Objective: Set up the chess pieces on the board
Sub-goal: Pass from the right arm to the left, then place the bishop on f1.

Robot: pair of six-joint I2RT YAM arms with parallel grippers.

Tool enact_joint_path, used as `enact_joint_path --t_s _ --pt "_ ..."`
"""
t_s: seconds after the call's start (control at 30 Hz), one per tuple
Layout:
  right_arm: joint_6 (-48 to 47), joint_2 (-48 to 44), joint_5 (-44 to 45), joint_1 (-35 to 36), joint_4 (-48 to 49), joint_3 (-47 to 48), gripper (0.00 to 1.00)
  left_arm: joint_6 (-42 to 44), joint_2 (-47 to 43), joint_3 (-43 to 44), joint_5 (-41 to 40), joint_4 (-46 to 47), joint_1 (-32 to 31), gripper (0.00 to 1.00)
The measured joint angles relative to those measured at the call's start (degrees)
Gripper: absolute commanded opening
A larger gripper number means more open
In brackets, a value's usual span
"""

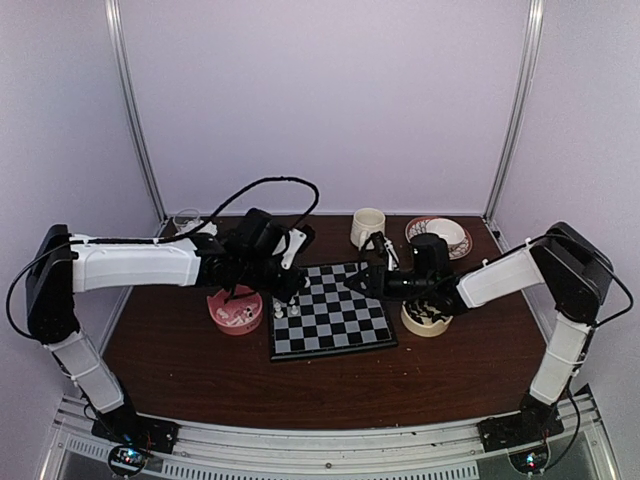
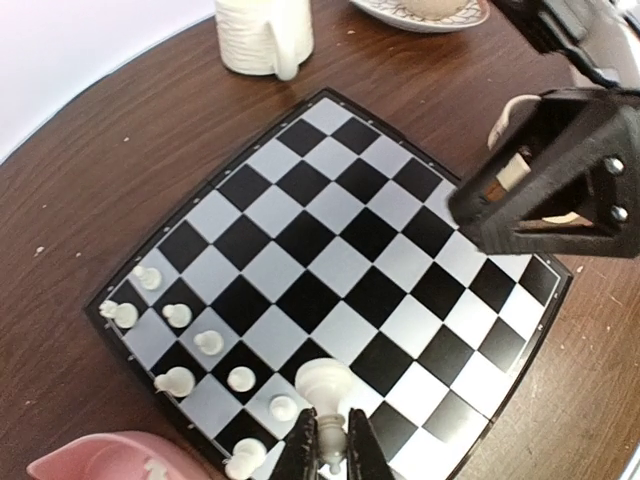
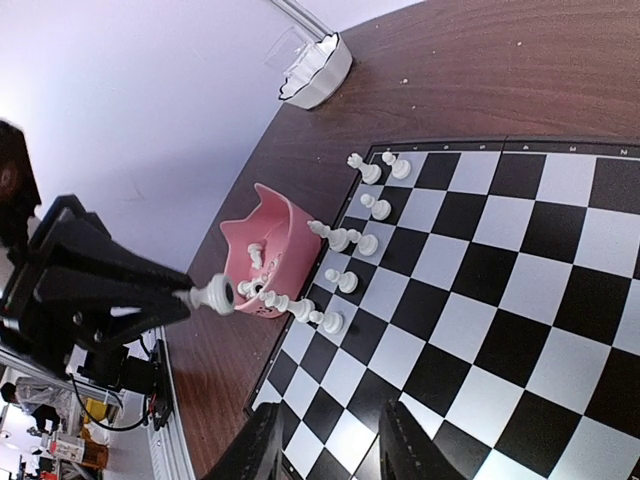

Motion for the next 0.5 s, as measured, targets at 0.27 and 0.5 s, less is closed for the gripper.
enact_joint_path --t_s 0.27,0.5 --pt "-6.8 -4.9 5.4 0.0 -5.9 -1.2 0.42 -0.4 3.1 8.7 1.0 -11.7 5.7 0.04" --pt "-11.4 -7.8 10.2 0.0 -9.5 -2.5 0.49 -0.6 4.7 8.7 1.2 -17.1 8.9 0.04"
